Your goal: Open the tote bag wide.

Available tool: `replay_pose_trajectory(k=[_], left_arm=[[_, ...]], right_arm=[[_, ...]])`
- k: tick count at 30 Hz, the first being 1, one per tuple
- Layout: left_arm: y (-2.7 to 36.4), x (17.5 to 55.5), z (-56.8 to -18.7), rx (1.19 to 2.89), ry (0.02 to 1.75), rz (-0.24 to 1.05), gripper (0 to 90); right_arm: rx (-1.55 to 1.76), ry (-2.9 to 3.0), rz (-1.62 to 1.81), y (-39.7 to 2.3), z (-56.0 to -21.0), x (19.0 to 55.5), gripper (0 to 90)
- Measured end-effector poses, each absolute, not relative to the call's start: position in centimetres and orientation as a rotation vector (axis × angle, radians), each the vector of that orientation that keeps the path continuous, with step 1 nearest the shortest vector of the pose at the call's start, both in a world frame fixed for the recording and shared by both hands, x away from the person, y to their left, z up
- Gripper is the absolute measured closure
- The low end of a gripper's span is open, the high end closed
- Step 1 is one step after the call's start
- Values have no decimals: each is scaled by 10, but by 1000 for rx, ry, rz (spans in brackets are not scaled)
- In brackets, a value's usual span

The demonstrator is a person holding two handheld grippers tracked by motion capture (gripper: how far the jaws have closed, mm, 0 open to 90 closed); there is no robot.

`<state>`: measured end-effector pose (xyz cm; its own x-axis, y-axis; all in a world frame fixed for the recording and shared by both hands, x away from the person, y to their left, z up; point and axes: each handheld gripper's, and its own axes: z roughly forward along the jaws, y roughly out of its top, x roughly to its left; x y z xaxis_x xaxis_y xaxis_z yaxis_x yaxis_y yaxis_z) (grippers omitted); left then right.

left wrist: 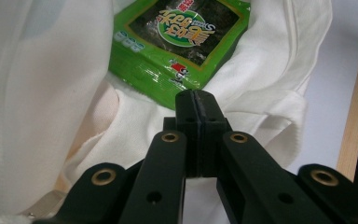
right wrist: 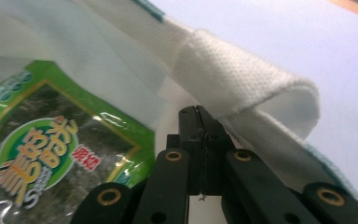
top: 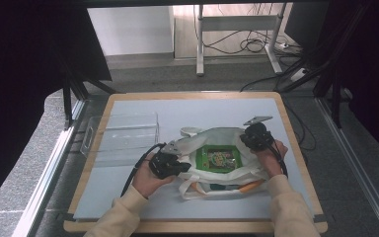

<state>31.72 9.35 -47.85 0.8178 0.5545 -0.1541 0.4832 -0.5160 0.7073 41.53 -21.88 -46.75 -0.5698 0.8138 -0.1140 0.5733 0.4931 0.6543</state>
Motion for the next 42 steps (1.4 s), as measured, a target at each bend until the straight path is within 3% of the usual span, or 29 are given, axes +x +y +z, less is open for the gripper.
replay_pose_trajectory(k=[10,23,42], left_arm=[[94,317,-482,2206,773,86,894],[96,315,-482,2210,775,87,892],[96,314,-483,2216,780,81,887]], right_arm=[[1190,2340,792,-220,-471,423,895],[963,2518,840,-219,-456,361,894],[937,2786,603,-214,-473,325,896]])
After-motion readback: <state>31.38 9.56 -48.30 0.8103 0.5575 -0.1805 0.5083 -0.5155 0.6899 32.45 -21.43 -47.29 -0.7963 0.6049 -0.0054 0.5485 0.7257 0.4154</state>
